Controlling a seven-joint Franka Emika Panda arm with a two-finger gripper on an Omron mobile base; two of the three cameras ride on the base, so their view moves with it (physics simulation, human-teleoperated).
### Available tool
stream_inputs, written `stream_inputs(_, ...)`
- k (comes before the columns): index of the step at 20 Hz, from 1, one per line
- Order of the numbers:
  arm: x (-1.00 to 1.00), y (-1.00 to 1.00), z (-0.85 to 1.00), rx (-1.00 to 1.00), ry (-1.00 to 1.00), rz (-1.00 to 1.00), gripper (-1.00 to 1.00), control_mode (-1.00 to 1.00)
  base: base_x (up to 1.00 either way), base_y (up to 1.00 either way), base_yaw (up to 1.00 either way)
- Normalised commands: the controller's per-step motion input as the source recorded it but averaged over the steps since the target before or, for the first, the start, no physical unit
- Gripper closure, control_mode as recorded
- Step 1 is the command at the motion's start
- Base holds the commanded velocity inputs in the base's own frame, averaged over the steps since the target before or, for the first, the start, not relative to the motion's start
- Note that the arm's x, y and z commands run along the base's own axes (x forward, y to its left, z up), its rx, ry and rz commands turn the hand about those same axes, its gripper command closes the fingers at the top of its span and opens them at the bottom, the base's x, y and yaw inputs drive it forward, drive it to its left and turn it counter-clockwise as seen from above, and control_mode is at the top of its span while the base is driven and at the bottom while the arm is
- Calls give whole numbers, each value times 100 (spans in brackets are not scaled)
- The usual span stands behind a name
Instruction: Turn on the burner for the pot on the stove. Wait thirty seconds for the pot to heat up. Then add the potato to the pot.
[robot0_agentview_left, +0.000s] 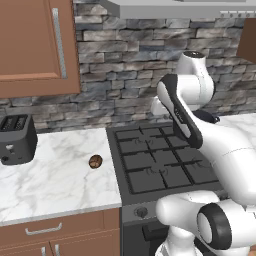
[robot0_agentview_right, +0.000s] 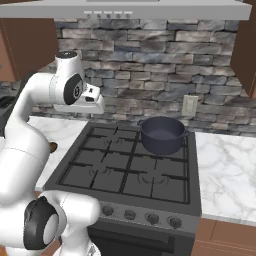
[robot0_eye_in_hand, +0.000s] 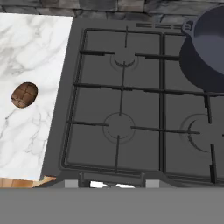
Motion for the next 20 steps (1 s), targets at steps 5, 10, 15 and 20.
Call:
stream_inputs(5,-20,0,0,0,-2,0,-100,-100,0,0,0)
stream_inputs(10,-52,0,6,-1,-21,0,-100,-100,0,0,0)
stream_inputs(15,-59,0,2,-1,-17,0,-100,-100,0,0,0)
stream_inputs(20,-62,0,0,0,-2,-2,-100,-100,0,0,0)
